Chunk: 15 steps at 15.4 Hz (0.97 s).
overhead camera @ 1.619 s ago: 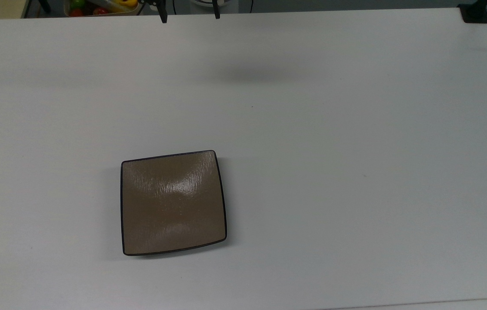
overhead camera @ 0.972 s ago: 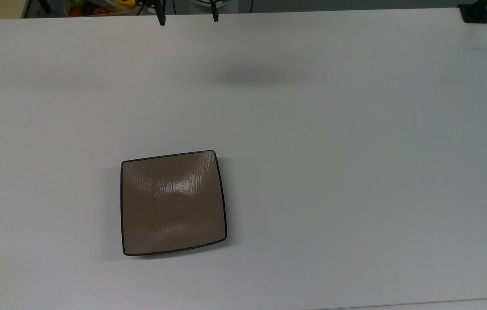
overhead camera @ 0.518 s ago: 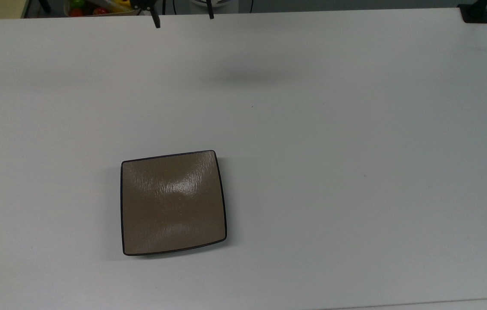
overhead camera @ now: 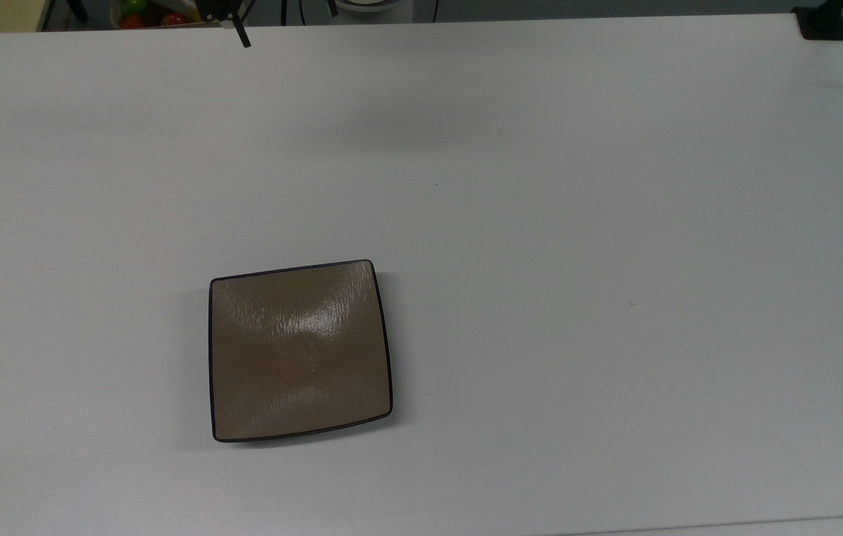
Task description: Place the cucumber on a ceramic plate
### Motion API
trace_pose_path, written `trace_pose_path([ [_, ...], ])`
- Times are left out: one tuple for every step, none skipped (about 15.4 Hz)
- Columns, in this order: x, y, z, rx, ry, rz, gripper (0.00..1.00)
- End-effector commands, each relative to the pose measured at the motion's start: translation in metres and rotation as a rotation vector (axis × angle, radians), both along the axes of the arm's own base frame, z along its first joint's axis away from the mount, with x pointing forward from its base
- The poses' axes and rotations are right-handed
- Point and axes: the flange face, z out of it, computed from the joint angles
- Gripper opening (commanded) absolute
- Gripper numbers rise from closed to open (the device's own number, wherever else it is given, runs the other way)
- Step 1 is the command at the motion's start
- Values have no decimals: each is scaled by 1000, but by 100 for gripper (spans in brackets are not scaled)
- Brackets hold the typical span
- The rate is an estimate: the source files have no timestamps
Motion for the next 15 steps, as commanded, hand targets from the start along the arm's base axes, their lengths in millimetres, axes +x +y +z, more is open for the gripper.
trace_pose_path([
  [-6, -16, -6, 21, 33, 4, 100],
  [-5, -23, -6, 19, 29, -9, 100],
  [-2, -32, -10, 13, 32, -23, 100],
  [-1, -37, -10, 7, 25, -30, 100],
  [2, -44, -8, 3, -2, -44, 100],
  [7, -50, -7, -4, -36, -56, 100],
  [12, -58, -11, -13, -58, -72, 100],
  [18, -70, -16, -25, -77, -91, 100],
  [22, -80, -17, -43, -105, -107, 100],
  [27, -95, -19, -54, -136, -132, 100],
  [30, -110, -22, -62, -160, -156, 100],
  [37, -120, -29, -67, -180, -173, 100],
  [44, -131, -31, -77, -219, -193, 100],
  [51, -145, -37, -87, -251, -215, 100],
  [57, -159, -44, -98, -283, -239, 100],
])
